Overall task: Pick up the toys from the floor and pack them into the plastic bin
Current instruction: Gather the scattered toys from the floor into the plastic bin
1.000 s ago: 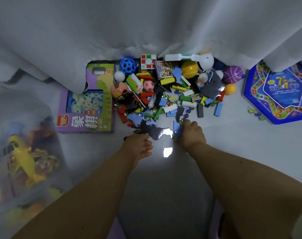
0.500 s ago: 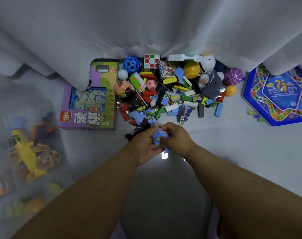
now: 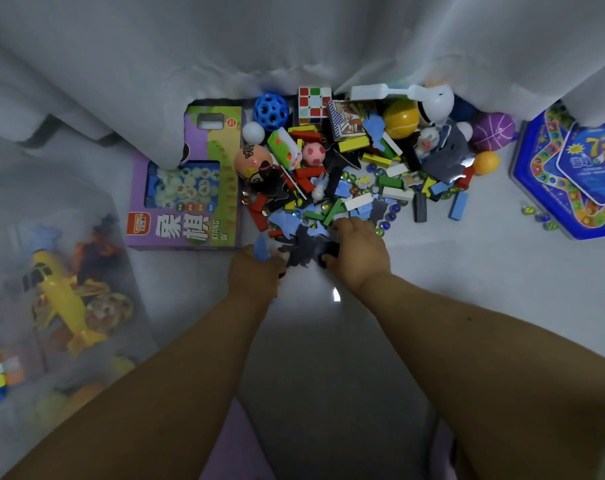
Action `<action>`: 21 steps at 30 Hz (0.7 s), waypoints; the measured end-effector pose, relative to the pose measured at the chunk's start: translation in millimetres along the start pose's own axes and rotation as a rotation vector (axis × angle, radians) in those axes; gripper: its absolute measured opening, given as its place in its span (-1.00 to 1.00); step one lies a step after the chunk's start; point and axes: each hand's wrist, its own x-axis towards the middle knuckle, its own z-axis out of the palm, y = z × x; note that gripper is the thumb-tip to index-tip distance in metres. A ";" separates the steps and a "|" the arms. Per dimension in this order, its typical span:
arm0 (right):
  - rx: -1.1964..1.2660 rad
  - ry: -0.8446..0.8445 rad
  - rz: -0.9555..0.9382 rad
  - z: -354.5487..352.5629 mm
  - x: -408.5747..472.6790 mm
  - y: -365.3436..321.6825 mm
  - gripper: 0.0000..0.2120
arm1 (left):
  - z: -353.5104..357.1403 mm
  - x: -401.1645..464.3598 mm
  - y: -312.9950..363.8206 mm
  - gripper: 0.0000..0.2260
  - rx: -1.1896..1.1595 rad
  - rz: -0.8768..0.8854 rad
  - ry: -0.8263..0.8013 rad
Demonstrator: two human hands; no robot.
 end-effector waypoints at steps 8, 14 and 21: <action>-0.198 -0.033 0.016 15.2 11.0 -2.6 -0.65 | 1.7 16.4 0.4 -0.50 0.715 0.420 0.032; -0.032 -0.125 -0.039 11.2 10.4 -3.9 -0.65 | 16.6 17.4 7.3 -0.59 0.747 0.424 0.054; 0.119 -0.125 -0.093 -4.8 -6.6 17.4 -0.71 | 10.6 12.9 16.9 -0.85 0.426 0.361 -0.173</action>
